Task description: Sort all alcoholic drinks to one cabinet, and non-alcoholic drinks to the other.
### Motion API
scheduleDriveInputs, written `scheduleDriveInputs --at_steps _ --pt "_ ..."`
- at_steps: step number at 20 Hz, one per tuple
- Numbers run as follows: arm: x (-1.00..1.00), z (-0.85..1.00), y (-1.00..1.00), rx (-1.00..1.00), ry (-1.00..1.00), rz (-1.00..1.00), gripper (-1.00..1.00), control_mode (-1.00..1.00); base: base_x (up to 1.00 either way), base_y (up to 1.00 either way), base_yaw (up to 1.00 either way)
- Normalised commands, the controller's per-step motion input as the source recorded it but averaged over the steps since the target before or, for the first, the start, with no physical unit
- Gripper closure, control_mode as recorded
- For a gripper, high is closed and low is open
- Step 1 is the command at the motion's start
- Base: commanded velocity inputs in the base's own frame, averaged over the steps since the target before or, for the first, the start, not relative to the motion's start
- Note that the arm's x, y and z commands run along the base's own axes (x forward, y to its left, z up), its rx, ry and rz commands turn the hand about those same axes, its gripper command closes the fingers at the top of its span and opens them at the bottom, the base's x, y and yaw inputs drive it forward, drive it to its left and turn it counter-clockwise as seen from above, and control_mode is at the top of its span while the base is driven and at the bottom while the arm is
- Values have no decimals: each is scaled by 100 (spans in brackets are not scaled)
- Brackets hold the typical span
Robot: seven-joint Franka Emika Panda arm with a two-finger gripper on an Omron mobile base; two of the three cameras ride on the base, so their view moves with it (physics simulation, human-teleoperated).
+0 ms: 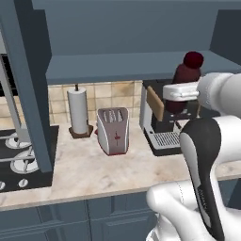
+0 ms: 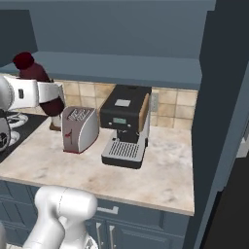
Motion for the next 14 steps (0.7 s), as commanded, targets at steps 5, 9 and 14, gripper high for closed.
scheduleDriveInputs --at_steps 5,9,14 --pt "26 65 -10 1 -1 -8 100 -100 0 0 0" --pt "44 16 -16 6 0 -1 100 -100 0 0 0" --pt "67 0 -17 7 0 0 100 -100 0 0 0"
